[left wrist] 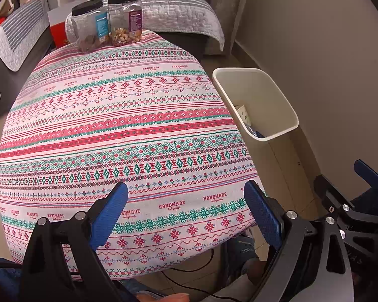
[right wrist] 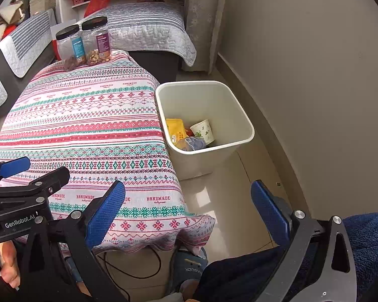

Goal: Collect trash

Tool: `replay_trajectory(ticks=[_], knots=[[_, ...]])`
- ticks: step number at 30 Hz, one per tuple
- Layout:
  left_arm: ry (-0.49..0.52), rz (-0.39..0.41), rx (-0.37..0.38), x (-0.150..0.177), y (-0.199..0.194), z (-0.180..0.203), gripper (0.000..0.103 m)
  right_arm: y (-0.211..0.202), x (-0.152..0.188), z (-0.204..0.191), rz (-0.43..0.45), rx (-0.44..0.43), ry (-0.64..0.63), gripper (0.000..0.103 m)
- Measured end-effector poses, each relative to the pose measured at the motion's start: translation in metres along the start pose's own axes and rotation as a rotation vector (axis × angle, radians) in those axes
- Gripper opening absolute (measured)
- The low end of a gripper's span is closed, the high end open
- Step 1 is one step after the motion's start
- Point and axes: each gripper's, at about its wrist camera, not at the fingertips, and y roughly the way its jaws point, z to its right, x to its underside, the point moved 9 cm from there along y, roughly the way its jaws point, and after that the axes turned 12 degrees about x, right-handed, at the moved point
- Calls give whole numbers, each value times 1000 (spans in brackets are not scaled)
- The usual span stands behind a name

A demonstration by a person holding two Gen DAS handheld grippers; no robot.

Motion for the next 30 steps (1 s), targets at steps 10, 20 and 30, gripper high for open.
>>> replay_trajectory(ticks=[10, 20, 30], knots=[[10, 19, -7, -2, -2, 2, 93, 0, 0, 1, 0, 0, 6, 96], [1, 30, 0, -3, -4, 2, 93, 0, 1, 1, -1, -1, 9, 96], [2, 30, -4, -3, -4, 2, 93, 1, 0, 0, 0, 0, 8, 96]])
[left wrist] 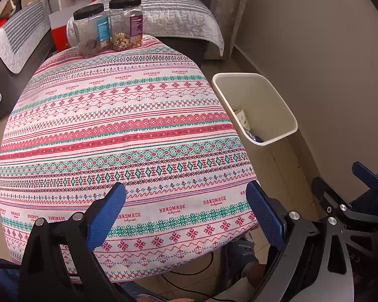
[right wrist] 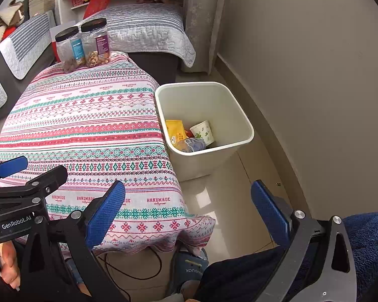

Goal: Collect trash

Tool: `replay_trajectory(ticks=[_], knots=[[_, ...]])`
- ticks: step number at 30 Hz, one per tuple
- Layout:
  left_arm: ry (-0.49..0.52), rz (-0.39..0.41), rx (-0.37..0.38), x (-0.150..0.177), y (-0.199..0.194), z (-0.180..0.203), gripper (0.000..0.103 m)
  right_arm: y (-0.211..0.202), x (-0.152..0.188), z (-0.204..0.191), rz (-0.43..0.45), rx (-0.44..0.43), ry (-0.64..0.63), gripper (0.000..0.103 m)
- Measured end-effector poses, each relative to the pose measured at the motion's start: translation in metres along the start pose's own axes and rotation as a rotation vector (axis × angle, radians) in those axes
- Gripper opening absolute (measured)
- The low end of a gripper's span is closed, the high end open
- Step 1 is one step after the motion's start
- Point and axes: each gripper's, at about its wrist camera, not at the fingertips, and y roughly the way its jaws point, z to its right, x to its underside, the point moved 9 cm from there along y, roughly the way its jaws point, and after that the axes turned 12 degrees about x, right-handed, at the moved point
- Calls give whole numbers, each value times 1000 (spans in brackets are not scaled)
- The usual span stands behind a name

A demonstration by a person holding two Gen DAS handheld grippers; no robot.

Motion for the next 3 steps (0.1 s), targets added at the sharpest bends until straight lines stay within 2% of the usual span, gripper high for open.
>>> replay_trajectory(ticks=[3], knots=[[-3, -2, 2, 0, 1, 1, 93, 0, 0, 0, 0, 3, -1, 96]])
